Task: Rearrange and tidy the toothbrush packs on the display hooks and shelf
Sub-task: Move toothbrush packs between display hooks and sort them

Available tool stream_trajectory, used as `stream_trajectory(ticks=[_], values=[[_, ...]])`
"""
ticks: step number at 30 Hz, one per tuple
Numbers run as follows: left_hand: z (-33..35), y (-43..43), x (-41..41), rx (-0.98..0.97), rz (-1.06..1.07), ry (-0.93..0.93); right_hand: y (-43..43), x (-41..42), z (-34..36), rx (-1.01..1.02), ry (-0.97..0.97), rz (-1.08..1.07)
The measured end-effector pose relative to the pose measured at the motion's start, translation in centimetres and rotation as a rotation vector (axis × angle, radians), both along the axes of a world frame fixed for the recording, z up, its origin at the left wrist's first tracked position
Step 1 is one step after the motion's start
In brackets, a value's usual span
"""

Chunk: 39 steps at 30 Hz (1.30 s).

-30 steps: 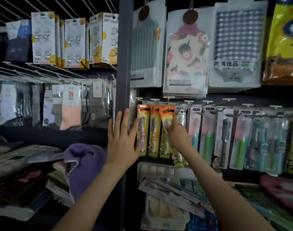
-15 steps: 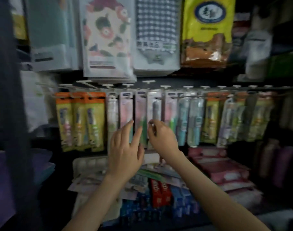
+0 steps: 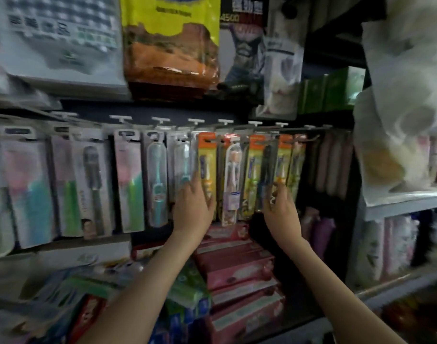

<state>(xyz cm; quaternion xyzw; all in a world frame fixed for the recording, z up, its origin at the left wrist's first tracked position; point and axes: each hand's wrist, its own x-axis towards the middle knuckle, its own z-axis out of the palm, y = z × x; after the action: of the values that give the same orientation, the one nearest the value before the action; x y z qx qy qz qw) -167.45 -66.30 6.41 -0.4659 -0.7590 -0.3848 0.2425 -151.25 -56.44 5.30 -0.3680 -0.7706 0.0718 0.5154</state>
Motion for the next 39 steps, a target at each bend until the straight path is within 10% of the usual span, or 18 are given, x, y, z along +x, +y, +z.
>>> stream_trajectory(ticks=[14, 39], values=[[2.5, 3.8, 0.6, -0.004, 0.159, -0.125, 3.5, -3.2, 4.2, -0.223, 0.005, 0.121], [-0.3, -8.2, 2.4, 0.264, 0.009, -0.082, -6.7, -1.3, 2.3, -0.050, 0.137, 0.263]])
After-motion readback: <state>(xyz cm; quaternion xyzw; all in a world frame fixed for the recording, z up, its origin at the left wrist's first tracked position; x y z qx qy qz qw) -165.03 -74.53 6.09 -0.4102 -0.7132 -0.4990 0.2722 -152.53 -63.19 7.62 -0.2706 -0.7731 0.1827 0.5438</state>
